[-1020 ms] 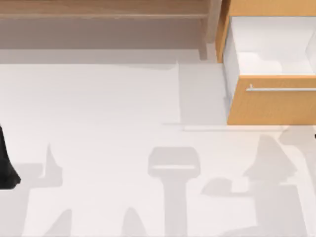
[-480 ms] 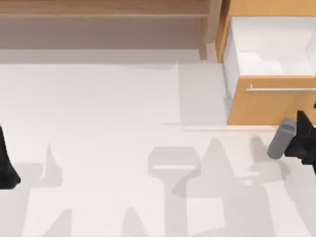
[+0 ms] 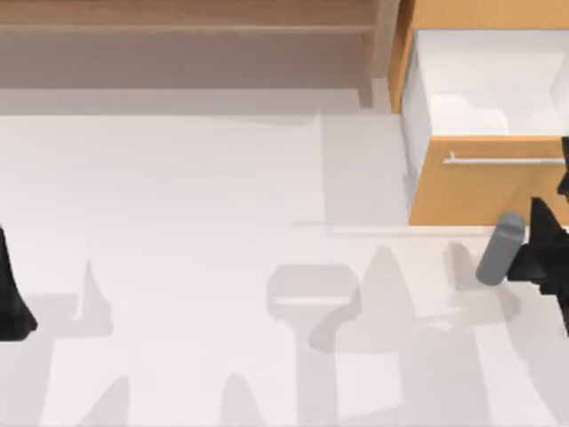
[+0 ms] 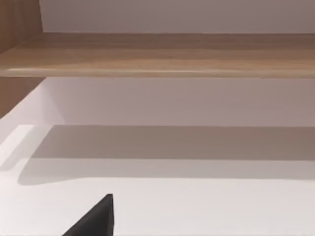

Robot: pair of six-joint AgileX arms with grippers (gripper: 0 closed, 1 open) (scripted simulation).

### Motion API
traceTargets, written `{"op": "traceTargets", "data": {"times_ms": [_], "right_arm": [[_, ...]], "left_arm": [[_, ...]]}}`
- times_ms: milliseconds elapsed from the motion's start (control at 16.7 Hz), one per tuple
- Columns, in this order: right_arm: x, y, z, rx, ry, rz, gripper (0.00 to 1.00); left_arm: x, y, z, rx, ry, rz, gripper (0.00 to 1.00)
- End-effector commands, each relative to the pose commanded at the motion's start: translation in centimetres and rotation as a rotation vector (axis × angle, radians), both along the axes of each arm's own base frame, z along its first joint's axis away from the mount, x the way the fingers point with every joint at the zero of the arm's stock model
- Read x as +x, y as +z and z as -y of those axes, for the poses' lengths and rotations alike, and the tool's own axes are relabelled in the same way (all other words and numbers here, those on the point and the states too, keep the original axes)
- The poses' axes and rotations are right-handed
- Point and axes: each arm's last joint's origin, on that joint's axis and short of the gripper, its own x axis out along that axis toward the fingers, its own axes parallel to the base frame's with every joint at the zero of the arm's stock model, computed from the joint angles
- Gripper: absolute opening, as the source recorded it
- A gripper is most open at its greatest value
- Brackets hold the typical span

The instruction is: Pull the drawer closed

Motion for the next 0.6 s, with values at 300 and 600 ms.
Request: {"op": "traceTargets", "data": {"times_ms": [300, 600], "right_arm": [[2.0, 0.0, 0.0, 0.000, 0.001, 0.002, 1.00], [2.2, 0.0, 0.0, 0.000, 0.001, 0.002, 0.92]], "left_arm": [[0.0, 0.0, 0.0, 0.000, 0.000, 0.000, 1.00], [0.0, 0.0, 0.0, 0.000, 0.000, 0.000, 1.00]]}}
